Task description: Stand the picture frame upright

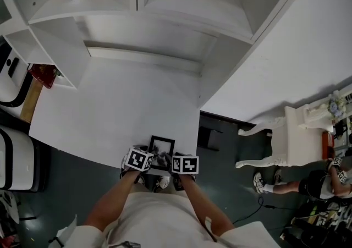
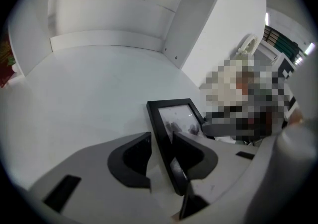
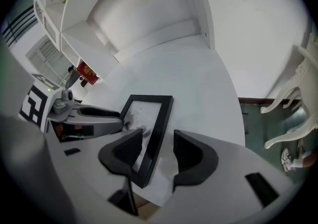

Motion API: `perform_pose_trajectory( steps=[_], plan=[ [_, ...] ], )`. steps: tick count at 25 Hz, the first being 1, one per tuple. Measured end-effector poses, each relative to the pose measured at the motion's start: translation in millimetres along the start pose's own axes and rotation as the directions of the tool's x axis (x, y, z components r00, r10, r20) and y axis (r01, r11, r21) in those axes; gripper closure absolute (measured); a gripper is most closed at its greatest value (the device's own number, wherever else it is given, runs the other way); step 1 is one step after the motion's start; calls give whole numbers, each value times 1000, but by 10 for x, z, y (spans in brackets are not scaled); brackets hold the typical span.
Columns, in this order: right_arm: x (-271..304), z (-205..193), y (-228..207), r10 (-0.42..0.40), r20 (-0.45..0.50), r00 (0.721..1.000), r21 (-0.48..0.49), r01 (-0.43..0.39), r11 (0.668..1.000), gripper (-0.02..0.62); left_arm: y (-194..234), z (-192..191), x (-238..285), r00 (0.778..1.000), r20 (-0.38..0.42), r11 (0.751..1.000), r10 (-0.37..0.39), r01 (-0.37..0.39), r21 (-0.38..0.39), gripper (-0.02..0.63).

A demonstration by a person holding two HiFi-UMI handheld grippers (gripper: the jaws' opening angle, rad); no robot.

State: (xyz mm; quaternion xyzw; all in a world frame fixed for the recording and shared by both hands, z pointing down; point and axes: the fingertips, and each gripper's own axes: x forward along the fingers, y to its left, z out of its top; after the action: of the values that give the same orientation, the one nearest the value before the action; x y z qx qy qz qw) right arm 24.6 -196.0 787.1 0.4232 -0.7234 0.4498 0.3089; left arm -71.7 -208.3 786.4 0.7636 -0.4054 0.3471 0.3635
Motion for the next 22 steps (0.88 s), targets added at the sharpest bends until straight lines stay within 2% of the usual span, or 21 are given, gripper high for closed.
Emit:
perform_pose_trajectory(
  steps=[2,6,10,16,22],
  plan=[
    [4,-3,-11,-22,-8,1000,-14,22,1000,403,-68,17,26,1000,3,1000,-7,7,16,489],
    [3,-14,-30,-56,11,998,-45,56,997,428,-157,45,86,999,27,999,-31,32,-13,492],
    [-5,7,-78,-27,29,999,-1,27,1000,460,-160,37,111,996,63,997,-68,71,-43,493],
    [-9,15,-122,-4,74,997,82,-2,997,489,-142,63,104,990,131,997,-52,59,-54,503],
    [-127,159,-49,13,170,985,92,-29,995,499,-120,319,-100,964,264,999,-30,36,-21,517]
  ],
)
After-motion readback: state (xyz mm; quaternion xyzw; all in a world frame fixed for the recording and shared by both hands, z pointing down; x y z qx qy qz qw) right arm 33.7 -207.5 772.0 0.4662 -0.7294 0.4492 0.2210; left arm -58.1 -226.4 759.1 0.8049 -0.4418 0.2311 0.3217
